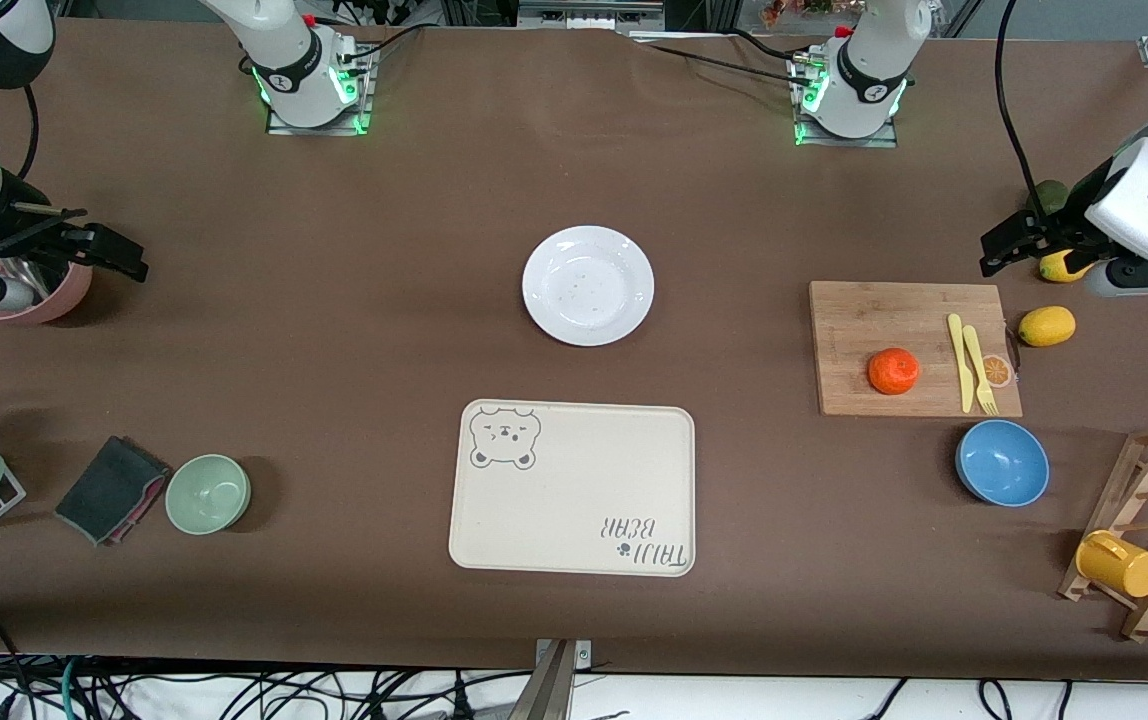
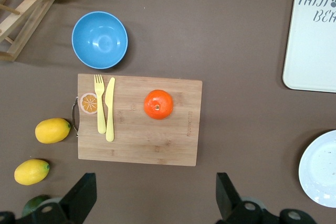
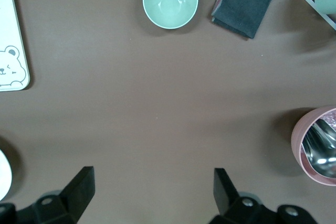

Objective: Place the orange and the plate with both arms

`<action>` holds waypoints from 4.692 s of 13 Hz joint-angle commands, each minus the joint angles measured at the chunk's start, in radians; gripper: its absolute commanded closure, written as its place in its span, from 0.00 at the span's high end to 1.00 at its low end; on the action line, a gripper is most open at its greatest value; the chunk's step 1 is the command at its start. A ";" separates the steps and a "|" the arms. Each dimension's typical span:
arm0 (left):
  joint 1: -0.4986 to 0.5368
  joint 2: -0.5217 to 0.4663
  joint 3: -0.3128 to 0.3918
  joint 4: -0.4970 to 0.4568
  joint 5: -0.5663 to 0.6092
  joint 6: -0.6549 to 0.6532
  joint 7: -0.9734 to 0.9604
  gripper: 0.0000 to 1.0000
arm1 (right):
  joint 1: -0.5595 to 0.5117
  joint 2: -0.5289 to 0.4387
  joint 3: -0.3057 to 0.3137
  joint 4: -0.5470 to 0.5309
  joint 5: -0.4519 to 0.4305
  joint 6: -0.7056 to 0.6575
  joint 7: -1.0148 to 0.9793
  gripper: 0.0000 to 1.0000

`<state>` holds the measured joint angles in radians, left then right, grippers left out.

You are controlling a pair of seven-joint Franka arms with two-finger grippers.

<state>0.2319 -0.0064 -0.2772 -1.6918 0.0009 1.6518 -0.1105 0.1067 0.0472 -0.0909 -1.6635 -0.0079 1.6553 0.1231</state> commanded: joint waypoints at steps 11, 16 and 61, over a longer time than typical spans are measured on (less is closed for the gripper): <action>0.001 0.017 -0.002 0.032 0.019 -0.020 0.000 1.00 | -0.004 -0.003 0.000 0.001 0.017 -0.008 0.009 1.00; 0.003 0.017 0.001 0.032 0.019 -0.020 0.002 1.00 | -0.004 -0.003 0.000 0.001 0.017 -0.008 0.009 1.00; -0.005 0.029 -0.008 0.029 0.021 -0.075 -0.002 1.00 | -0.004 -0.003 0.000 0.001 0.017 -0.008 0.001 1.00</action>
<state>0.2303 0.0076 -0.2801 -1.6917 0.0009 1.5990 -0.1104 0.1067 0.0472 -0.0909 -1.6634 -0.0059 1.6547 0.1231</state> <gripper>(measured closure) 0.000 0.000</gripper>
